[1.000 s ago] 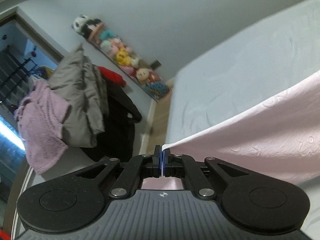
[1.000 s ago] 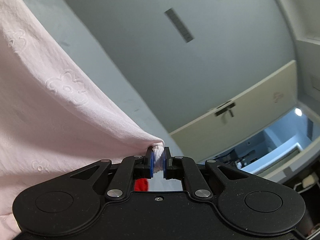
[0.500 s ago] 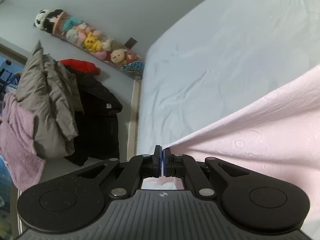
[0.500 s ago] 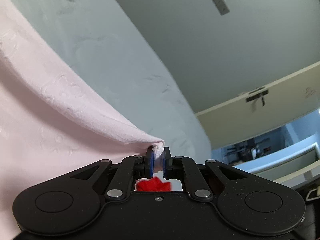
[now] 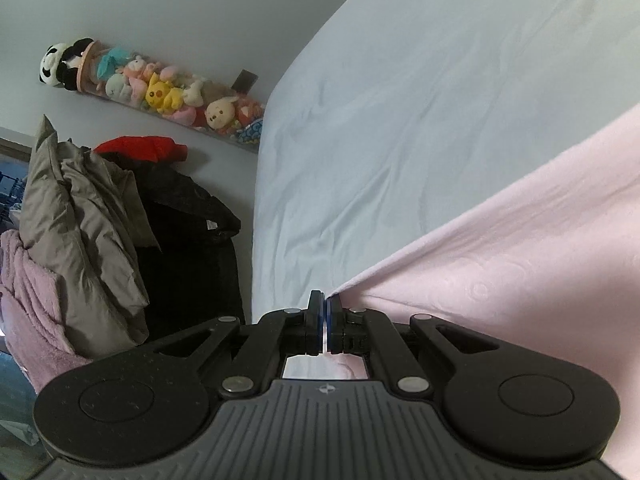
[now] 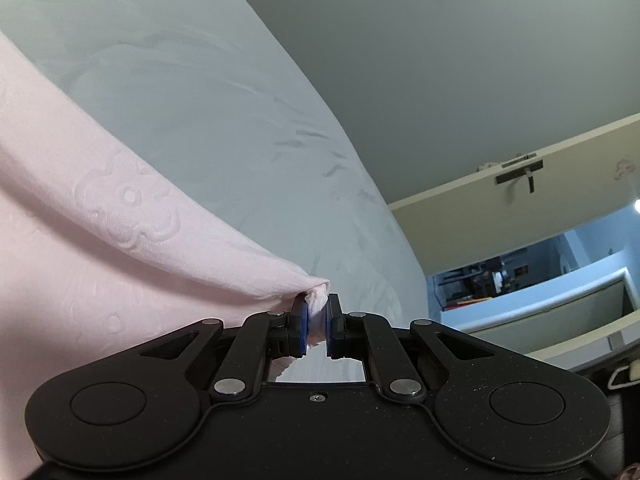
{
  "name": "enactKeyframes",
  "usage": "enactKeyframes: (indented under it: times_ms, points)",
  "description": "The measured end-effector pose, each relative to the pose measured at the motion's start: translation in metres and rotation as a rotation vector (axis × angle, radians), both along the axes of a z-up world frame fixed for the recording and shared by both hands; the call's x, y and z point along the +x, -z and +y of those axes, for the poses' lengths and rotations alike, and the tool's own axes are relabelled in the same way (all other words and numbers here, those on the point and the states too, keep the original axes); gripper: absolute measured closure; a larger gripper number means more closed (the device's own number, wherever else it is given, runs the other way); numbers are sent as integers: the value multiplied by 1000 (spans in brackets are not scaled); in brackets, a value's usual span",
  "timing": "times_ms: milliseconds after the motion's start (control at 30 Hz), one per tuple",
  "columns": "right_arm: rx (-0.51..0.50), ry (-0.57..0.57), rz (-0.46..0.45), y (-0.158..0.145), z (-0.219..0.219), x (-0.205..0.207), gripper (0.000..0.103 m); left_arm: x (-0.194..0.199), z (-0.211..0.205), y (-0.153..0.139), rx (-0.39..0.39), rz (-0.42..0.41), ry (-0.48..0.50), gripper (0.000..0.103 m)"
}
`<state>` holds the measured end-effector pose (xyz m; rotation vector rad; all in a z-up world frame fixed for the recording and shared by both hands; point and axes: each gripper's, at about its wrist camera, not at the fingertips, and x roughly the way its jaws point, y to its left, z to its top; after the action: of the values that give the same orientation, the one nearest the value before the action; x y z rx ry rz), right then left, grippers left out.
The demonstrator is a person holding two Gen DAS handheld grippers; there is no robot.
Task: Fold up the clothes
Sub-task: 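Lower the pink garment onto the bed and open both tools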
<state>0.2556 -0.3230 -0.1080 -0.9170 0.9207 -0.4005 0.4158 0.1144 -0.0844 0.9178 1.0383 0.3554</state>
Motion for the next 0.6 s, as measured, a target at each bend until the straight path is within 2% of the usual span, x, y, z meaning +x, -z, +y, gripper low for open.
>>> enactKeyframes:
  times_ms: [267,333,400,467,500,533,600]
  points:
    - [45,51,61,36,-10,31,97,6,-4,35,45,58,6,97]
    - [73,59,67,39,-14,35,96,5,-2,41,49,61,-2,88]
    - [125,85,74,39,-21,41,96,5,0,49,62,80,-3,83]
    - [183,113,78,38,-30,46,90,3,5,55,87,90,-19,72]
    - [193,128,76,36,-35,48,79,2,8,56,98,83,-25,64]
    - [198,140,71,35,-39,49,64,1,11,56,109,74,-31,56]
    - [211,155,59,29,-45,48,52,-3,17,50,96,51,-42,49]
